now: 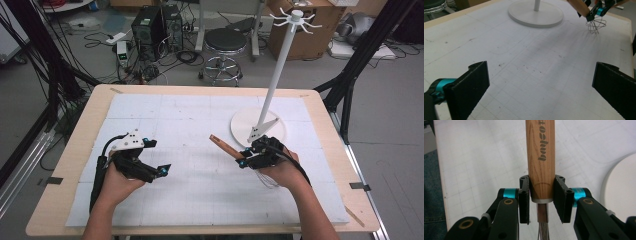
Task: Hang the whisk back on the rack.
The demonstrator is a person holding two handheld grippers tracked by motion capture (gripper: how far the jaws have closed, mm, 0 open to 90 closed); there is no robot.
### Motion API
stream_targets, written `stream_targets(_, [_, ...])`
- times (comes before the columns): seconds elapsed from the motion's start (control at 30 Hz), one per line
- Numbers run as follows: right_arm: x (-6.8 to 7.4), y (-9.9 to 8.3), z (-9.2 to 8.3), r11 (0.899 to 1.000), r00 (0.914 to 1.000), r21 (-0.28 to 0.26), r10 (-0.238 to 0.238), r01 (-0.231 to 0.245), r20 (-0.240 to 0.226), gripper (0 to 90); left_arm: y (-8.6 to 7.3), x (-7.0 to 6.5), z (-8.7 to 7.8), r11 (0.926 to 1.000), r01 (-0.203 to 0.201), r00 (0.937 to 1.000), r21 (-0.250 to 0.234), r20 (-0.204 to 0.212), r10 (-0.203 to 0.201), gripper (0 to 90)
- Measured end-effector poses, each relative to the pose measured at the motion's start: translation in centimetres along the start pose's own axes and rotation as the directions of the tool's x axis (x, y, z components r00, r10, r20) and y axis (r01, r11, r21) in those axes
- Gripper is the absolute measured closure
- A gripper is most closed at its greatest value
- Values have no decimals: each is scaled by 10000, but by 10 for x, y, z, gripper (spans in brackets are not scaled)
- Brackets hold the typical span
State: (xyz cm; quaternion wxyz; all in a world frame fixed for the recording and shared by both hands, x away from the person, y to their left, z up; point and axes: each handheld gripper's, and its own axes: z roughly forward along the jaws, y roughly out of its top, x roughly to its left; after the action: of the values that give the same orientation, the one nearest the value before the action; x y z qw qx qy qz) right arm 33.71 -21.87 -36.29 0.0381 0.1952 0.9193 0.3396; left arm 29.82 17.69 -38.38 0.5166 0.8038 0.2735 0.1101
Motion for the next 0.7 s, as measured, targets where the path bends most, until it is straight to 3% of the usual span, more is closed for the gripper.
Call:
stream_targets(0.27, [-1,9,-24,9947,10000,-1025,10,-2,75,689,0,0,0,10000,29,10000,-11,33,-29,16])
stream_targets(0.53, [-4,13,-55,9675,9997,-2516,229,-245,-93,689,0,1,-1,10000,7,10000,-35,39,-7,16])
stream_targets(0.7, [-3,18,-70,9570,10000,-2900,27,-23,10,689,0,1,-1,10000,11,10000,-33,63,-11,17])
